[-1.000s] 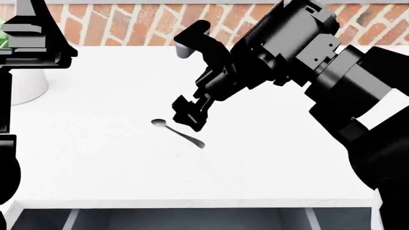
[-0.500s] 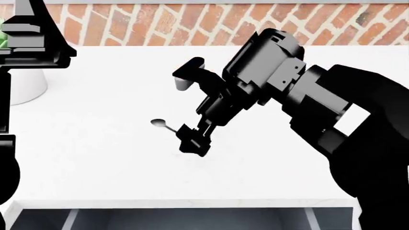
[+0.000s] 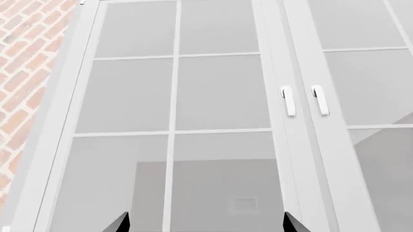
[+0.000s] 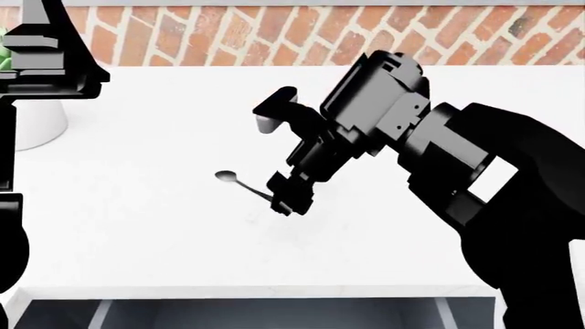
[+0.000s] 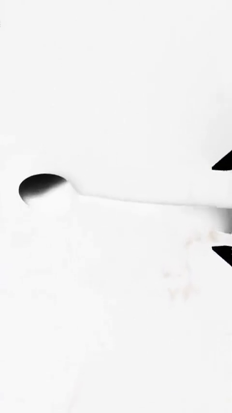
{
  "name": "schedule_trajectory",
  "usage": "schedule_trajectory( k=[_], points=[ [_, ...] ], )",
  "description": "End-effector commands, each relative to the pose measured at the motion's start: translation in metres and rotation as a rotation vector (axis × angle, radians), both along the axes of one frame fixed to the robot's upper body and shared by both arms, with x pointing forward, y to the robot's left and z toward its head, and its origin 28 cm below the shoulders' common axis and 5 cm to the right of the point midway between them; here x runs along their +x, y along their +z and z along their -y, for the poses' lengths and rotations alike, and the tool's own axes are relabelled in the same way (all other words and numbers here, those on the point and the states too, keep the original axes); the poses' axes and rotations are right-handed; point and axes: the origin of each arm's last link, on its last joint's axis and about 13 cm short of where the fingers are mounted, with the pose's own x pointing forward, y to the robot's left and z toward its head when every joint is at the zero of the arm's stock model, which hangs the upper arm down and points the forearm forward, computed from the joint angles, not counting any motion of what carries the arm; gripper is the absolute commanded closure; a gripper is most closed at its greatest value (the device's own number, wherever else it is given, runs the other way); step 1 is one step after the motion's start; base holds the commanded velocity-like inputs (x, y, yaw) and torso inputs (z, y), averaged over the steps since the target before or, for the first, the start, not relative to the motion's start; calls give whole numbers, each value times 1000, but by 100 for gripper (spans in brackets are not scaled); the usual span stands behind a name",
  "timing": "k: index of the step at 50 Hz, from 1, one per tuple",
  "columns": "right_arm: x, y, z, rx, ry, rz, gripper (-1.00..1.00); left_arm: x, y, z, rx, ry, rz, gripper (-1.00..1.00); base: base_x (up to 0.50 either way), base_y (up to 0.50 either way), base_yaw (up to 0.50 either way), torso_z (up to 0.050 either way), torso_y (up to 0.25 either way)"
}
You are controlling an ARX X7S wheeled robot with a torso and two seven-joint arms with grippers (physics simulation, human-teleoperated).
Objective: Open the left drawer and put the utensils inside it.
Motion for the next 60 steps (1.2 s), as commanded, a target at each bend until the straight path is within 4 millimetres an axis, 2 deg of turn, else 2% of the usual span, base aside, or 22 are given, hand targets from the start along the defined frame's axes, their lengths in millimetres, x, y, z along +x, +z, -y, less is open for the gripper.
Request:
schedule_trajectory(
  k=[1, 7, 10, 19, 22, 23, 28, 32, 38, 45, 51, 55, 60],
  points=[
    [2, -28, 2, -28, 13, -110, 100, 6, -2, -8, -4, 33, -11, -100, 0, 0, 0, 0, 0],
    [-1, -24, 1, -25, 49, -87, 100, 6, -1, -9, -5, 34, -11, -100, 0, 0, 0, 0, 0],
    [-6, -19, 0, -25, 120, -41, 100, 6, -1, -9, -6, 35, -10, -100, 0, 0, 0, 0, 0],
    [-29, 11, 1, 58, 330, 80, 100, 6, -1, -9, -5, 33, -10, -100, 0, 0, 0, 0, 0],
    [-29, 11, 1, 58, 330, 80, 100, 6, -1, -9, -5, 33, -10, -100, 0, 0, 0, 0, 0],
    [-38, 23, 3, 71, 366, 113, 100, 6, -1, -9, -5, 33, -9, -100, 0, 0, 0, 0, 0],
    [-46, 32, 8, 69, 385, 145, 100, 7, -2, -9, -5, 33, -10, -100, 0, 0, 0, 0, 0],
    [-55, 34, 9, 60, 421, 151, 100, 7, -2, -9, -5, 34, -11, -100, 0, 0, 0, 0, 0],
    [-81, 39, 17, 53, 535, 144, 100, 6, -1, -9, -5, 34, -9, -100, 0, 0, 0, 0, 0],
    [-112, 43, 29, 126, 647, 144, 100, 6, 0, -8, -4, 33, -9, -100, 0, 0, 2, 0, 0],
    [-132, 42, 38, 148, 682, 151, 100, 6, 0, -8, -2, 34, -8, -100, 0, 0, 3, 0, 0],
    [-138, 41, 42, 161, 683, 150, 100, 6, 0, -8, -2, 34, -8, -100, 0, 1, 3, 0, 0],
    [-136, 30, 44, 151, 655, 120, 100, 6, -1, -8, -1, 33, -9, -100, 0, 3, 3, 0, 0]
  ],
)
